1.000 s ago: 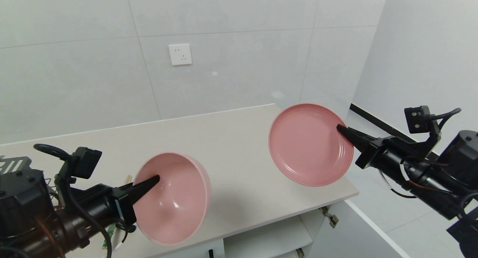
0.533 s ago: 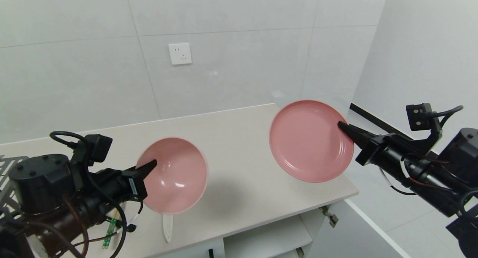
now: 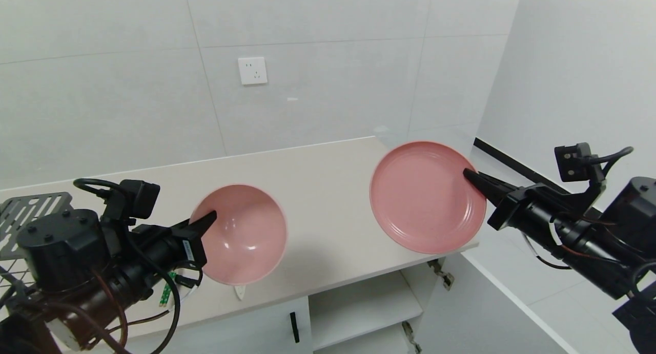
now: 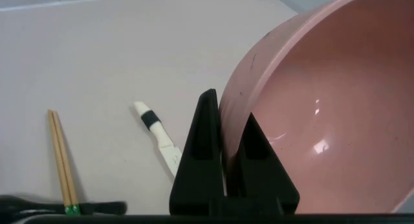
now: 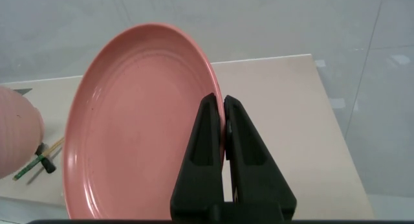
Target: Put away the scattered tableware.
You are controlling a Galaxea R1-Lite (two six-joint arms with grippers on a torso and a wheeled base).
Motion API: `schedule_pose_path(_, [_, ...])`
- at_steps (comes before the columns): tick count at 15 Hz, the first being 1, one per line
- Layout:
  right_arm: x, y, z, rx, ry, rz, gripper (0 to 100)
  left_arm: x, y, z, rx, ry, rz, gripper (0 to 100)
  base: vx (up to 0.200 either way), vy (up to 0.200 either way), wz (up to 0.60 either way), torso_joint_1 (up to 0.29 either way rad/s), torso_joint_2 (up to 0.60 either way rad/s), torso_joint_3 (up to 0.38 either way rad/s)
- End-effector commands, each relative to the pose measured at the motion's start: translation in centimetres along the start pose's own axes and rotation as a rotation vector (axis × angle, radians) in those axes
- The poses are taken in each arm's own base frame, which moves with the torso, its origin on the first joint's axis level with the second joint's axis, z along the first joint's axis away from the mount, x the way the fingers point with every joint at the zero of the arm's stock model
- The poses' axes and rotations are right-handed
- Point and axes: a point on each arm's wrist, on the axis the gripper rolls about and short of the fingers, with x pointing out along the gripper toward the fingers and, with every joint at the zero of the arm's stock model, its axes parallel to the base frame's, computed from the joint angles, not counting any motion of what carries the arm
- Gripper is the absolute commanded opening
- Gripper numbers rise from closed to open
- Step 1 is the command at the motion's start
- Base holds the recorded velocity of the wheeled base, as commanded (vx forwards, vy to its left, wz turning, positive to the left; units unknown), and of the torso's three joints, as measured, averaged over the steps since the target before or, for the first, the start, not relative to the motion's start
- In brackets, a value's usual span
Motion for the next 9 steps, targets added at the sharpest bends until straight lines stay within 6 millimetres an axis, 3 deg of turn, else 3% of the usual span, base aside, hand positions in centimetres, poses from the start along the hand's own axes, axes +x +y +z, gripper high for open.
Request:
schedule_pose_path(1, [0.0,0.1,0.0,0.0,0.0,0.003,0,0.0,-0.2,-0.3,0.011,-0.003,-0.009,0,-0.2,0.0,0.0,0.007,0.0,0.002])
schedule_pose_path(5, [0.0,0.1,-0.1,0.001,0.003,0.006,0,-0.4,-1.4,-0.2,0.014,-0.037,-0.066,0,-0.2,0.0,0.0,0.011,0.01,-0.001])
schedule_pose_path(9, [-0.1,0.2,0.0,-0.001,0.003,0.007,0,-0.1,-1.5,-0.5,0.015,-0.024,-0.068,0,0.0,0.0,0.0,0.0,0.0,0.0])
